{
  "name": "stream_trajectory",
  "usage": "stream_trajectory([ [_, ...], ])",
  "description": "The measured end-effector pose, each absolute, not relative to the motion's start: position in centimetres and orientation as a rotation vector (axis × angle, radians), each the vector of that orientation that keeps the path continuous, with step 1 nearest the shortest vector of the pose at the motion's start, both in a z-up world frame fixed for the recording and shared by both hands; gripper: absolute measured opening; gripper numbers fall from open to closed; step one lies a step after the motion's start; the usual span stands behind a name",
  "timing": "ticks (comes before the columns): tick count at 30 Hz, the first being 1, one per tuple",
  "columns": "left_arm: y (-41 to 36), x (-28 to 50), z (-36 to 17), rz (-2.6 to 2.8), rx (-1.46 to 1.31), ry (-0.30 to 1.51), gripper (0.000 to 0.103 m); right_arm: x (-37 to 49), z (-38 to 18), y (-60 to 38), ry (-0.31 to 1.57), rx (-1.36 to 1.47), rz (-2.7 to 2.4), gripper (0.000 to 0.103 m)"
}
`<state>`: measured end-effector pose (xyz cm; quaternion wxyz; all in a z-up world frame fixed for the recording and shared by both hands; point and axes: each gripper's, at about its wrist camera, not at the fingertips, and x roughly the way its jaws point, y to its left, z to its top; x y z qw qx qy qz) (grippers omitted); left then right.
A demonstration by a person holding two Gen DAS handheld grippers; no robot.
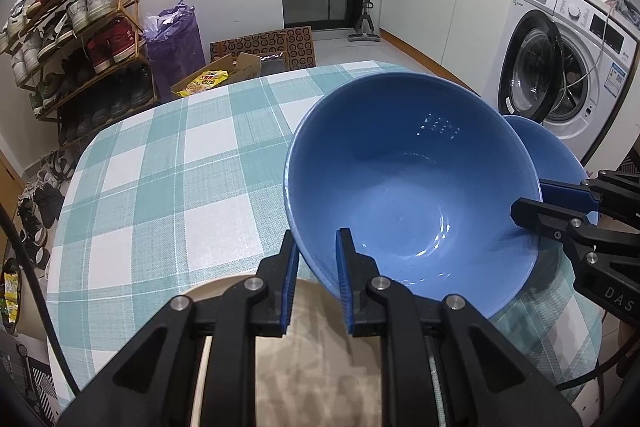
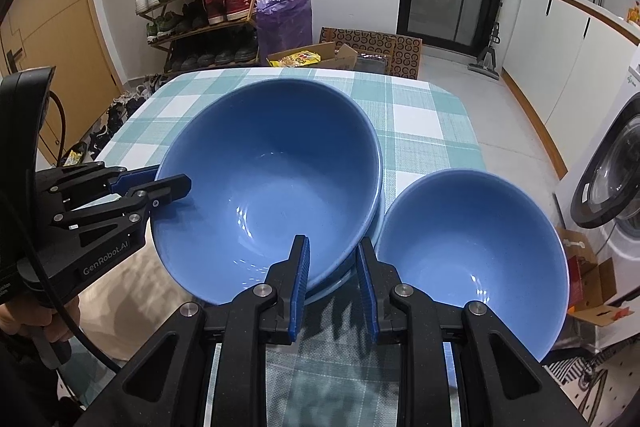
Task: Organize plates and bowls
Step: 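Lower the held blue bowl onto the table beside the other blue bowl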
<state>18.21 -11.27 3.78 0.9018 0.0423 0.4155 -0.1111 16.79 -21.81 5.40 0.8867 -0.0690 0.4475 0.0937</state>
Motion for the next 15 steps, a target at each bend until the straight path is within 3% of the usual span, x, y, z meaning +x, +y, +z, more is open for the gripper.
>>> stream_trajectory([
  [15,-11.84,18.45,3.4,-0.207,0.141,0.877,0.022,16.86,5.19,-22.01,0.939,-0.169,0.187,0.025],
])
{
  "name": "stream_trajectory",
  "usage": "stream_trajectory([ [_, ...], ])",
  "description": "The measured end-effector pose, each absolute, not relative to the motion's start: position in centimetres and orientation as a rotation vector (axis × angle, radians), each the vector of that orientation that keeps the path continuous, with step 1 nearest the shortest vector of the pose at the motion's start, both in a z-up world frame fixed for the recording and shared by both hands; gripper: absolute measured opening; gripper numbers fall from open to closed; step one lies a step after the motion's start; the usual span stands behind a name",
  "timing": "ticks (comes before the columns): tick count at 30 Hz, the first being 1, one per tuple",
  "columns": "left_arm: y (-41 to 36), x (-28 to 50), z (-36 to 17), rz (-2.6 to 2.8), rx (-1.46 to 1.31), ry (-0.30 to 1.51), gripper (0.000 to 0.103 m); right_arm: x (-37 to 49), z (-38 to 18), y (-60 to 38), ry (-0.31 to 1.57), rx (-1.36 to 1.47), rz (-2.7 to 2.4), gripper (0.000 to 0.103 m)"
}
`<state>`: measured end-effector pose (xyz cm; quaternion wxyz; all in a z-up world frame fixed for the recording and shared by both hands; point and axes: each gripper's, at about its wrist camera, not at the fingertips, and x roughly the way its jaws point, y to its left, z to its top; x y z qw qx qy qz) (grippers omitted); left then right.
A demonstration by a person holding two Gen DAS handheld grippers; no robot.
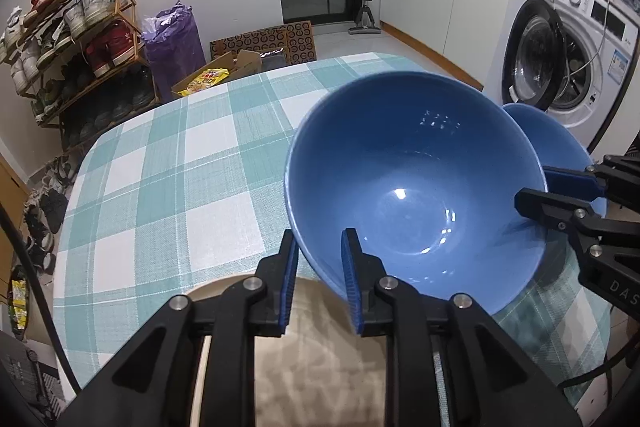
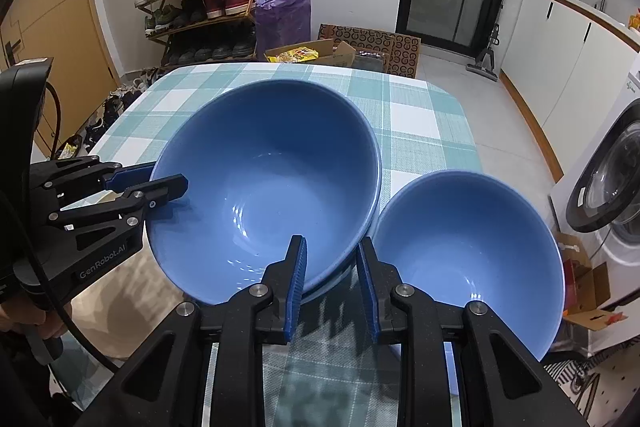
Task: Organize plates and bowls
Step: 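Lower the held blue bowl onto the table beside the other blue bowl, then open both grippers and pull them back from the blue bowl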
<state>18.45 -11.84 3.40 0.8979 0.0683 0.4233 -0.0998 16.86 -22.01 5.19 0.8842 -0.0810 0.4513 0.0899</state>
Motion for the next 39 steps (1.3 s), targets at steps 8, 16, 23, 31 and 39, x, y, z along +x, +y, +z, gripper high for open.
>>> stream_trajectory([
  [8,-12.1,18.3,3.6,-0.199,0.163,0.87,0.026,17.0,5.6,-22.3,0.921,-0.173,0.183,0.03],
  [16,-11.9,17.6,4.2,-0.209,0.163,0.858,0.046,16.3,6.4,-23.4,0.883,-0.104,0.204,0.037],
  [23,-12.2,17.0,5.7,-0.25,0.131,0.822,0.051,15.3,7.8,-24.0,0.83,-0.039,0.218,0.057],
  [31,-13.0,16.9,6.7,-0.295,0.095,0.813,0.059,13.0,9.5,-25.0,0.747,0.0,0.2,0.092],
  [39,-14.0,16.7,7.7,-0.357,0.065,0.778,0.097,10.7,10.3,-26.4,0.705,0.006,0.153,0.101],
])
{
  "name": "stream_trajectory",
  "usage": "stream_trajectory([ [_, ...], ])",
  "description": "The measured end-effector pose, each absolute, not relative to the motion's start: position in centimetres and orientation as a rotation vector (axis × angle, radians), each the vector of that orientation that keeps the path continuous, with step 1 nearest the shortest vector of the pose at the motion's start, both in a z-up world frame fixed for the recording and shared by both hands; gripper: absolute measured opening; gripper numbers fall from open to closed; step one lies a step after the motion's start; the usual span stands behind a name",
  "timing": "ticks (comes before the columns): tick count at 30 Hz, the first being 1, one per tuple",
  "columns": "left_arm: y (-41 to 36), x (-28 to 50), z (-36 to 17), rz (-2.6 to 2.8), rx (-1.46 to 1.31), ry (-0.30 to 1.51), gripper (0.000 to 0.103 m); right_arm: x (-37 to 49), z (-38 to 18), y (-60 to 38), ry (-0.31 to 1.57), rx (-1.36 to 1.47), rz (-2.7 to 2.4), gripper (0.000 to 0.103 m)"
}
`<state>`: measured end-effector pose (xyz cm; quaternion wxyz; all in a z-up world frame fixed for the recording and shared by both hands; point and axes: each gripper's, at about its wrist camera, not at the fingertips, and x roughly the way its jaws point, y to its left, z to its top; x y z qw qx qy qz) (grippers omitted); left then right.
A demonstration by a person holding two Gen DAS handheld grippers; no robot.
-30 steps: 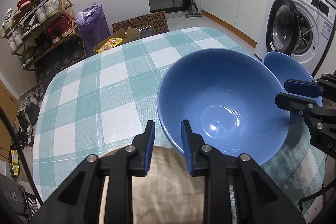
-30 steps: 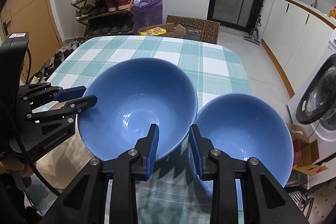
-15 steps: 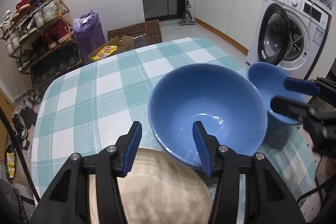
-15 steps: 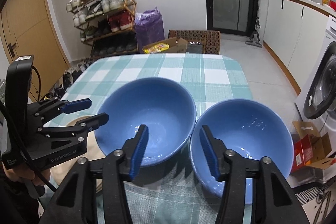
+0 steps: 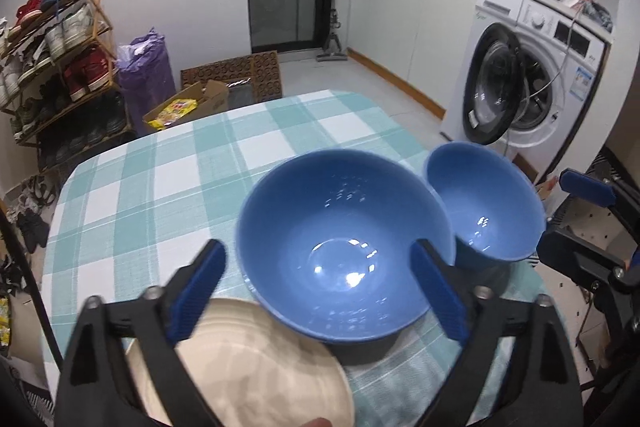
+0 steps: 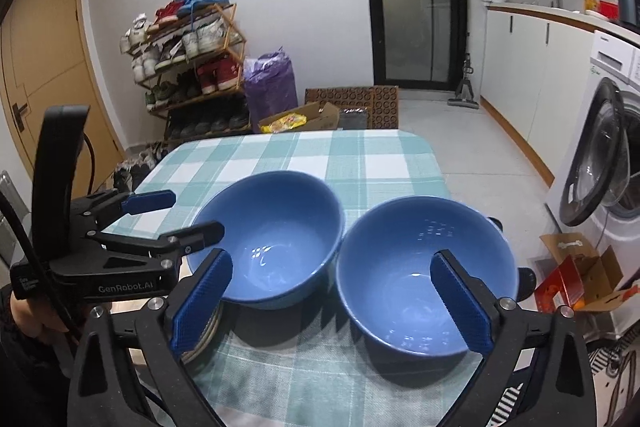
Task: Organize plates and bowls
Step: 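Open both grippers and pull them back from the blue bowl, then move both grippers back to the rim of the blue bowl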
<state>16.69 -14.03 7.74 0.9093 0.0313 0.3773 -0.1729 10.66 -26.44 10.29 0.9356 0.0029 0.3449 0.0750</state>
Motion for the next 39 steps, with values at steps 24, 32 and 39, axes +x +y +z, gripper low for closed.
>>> stream_trajectory([
  [24,-19.0,18.4,8.7,-0.431,0.062,0.772,0.103,8.4,9.2,-35.4,0.678,0.182,0.01,0.102],
  [32,-21.0,19.0,8.4,-0.444,0.086,0.788,0.103,9.5,7.3,-37.5,0.72,0.21,-0.062,0.102],
  [39,-22.0,19.4,8.1,-0.451,0.104,0.793,0.103,10.6,5.1,-39.6,0.773,0.261,-0.097,0.102],
])
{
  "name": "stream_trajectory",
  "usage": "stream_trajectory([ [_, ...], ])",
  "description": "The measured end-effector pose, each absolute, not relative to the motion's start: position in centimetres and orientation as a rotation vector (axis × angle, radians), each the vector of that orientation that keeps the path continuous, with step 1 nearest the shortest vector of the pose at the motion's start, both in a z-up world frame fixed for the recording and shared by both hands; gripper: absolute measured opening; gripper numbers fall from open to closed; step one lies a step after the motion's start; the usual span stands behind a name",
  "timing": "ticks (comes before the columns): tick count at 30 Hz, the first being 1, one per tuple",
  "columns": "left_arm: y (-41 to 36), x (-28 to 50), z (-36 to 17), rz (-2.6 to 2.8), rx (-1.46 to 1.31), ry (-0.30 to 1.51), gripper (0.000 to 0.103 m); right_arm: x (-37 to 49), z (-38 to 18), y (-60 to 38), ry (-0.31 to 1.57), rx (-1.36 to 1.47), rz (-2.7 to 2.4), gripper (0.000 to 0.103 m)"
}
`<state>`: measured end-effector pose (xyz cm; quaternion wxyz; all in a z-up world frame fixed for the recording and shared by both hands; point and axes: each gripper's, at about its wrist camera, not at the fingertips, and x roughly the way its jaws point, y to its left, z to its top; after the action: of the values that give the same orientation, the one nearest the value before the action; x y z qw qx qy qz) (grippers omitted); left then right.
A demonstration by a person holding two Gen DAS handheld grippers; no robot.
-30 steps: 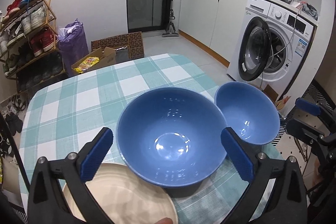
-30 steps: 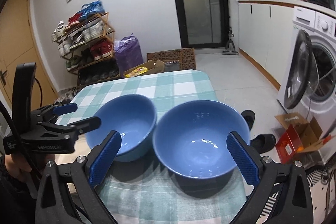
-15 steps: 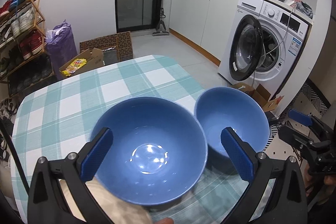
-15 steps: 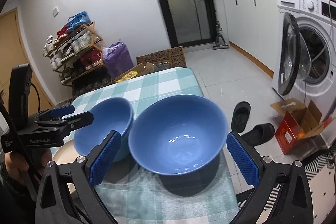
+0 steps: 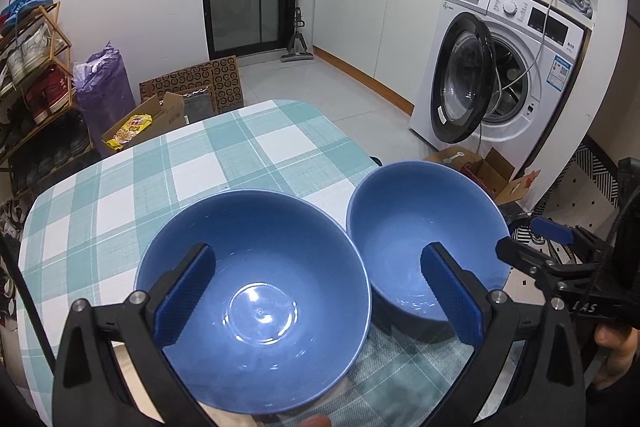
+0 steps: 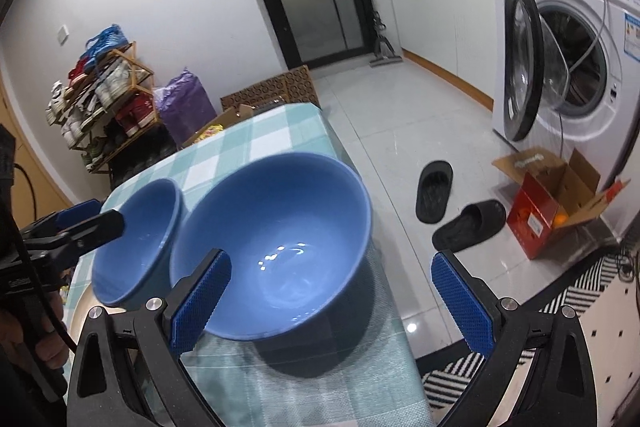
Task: Organize plates and bowls
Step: 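Move both grippers back to the rim of the blue bowl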
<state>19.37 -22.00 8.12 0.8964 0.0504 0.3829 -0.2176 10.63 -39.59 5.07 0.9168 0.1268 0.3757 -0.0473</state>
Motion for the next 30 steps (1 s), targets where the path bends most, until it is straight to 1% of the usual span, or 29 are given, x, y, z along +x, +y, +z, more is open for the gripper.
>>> stream_trajectory([
  [23,-26.0,19.8,7.0,-0.512,0.202,0.798,0.103,12.1,1.2,-41.4,0.873,0.296,-0.15,0.102],
  [30,-26.4,19.5,7.0,-0.554,0.195,0.792,0.103,11.9,0.6,-42.1,0.902,0.292,-0.162,0.102],
])
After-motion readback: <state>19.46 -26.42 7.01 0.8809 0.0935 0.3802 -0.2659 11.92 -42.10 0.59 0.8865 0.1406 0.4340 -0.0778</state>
